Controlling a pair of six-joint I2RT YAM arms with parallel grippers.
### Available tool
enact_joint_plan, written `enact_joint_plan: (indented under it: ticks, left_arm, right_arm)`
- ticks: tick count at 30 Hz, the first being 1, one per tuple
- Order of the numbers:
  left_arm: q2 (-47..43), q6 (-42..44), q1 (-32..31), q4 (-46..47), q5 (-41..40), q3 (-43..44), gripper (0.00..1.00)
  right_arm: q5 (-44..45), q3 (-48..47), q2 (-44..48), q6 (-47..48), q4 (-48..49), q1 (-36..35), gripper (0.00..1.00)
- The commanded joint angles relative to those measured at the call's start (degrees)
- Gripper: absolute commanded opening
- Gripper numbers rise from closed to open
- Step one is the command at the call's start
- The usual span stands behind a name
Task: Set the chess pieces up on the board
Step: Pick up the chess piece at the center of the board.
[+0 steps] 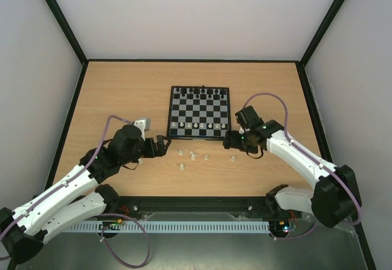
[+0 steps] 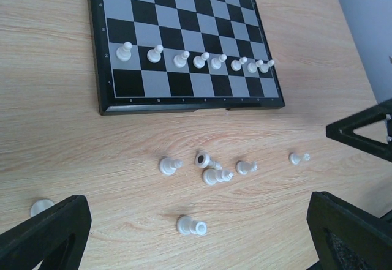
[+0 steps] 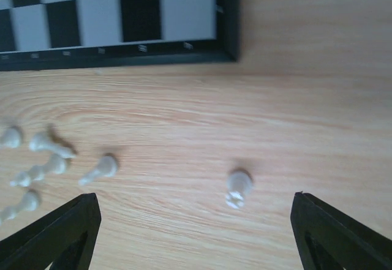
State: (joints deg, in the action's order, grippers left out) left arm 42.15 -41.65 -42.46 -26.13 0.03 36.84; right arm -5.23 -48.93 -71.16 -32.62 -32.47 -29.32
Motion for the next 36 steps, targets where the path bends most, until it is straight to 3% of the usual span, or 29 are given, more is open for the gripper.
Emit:
enact_joint_plan:
  ticks: [1,4,14,25,30,36]
  left_arm:
    - [2.1,-0.7,0.3,-0.4,0.8,0.1,0.99]
    - [4.5,-1.2,0.3,-0.5,0.9,-0.3,0.99]
    - [11.3,-2.2,0.3,-2.5,-2.0,1.2,0.99]
    - [10.4,-3.1,0.3,-5.1,-5.6,1.7,0.99]
    - [9.0,-3.6,0.3,-5.8,-6.0,1.2,1.00]
    - [7.9,-4.0,0.3,-6.2,-6.8,1.3,0.99]
  right_arm:
    - [8.1,3.0,5.1,-7.4,-4.9,-1.8,0.79]
    - [9.4,3.4,4.3,-9.6,-6.4,-4.6,0.72]
    - [15.6,6.6,-4.7,-12.6,-3.4,-10.1,0.63]
    - [14.8,6.4,-9.8,-10.9,1.3,-10.1,0.31]
    - [14.8,5.7,-10.5,-10.3,1.3,-10.1,0.10]
    - [17.1,-0.1,-10.3,-8.6,-1.1,-10.1,0.07]
